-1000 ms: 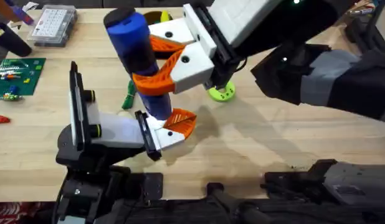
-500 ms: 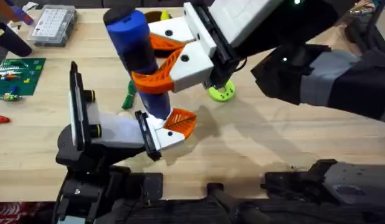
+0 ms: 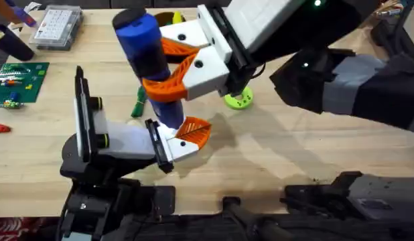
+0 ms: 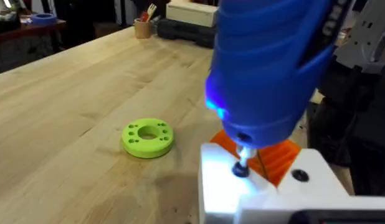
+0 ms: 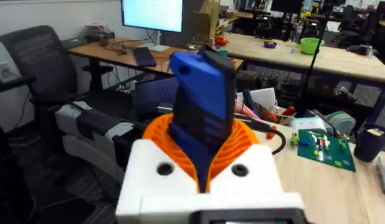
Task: Pick up the gripper from the table and insert it into the empty holder that is missing its gripper. Then pick up a screw, insert it into the mounting hole, and use the screwdriver to tighten it. Finally, clean up the table by picking up the vegetable and placing it into the bucket.
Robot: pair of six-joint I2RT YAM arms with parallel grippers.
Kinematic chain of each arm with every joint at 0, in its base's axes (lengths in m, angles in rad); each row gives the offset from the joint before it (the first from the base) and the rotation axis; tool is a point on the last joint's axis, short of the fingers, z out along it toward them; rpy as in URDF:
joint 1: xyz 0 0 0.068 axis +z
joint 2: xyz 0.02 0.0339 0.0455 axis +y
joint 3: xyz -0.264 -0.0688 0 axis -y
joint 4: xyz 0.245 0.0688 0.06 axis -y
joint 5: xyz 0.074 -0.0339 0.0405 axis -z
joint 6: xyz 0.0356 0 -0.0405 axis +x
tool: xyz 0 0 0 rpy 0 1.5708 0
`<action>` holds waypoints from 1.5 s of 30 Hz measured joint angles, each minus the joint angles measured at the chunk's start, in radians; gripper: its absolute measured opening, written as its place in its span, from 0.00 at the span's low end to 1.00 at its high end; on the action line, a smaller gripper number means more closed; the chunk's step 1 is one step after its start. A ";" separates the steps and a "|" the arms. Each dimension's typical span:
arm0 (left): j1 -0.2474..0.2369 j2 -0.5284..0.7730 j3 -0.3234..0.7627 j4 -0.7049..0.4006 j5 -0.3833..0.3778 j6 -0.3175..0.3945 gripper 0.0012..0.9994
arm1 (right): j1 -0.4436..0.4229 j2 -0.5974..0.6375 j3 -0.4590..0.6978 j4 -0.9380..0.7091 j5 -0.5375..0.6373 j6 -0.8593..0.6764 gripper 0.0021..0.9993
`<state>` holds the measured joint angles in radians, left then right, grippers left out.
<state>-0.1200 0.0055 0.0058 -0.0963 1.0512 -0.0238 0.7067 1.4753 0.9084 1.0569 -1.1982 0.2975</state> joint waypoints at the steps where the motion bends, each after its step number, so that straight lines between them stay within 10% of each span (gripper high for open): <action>1: 0.000 0.000 0.000 0.000 0.000 0.000 0.01 | 0.000 0.000 -0.002 0.000 0.001 -0.001 0.04; 34: 0.000 0.000 0.000 0.000 0.000 0.000 0.01 | -0.005 0.000 -0.007 0.006 0.015 0.005 0.04; 45: 0.000 0.000 0.000 0.000 0.000 0.000 0.01 | -0.093 0.000 0.247 -0.203 -0.033 0.032 0.04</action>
<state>-0.1200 0.0055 0.0059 -0.0963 1.0515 -0.0238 0.6138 1.4750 1.1558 0.8543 -1.2316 0.3290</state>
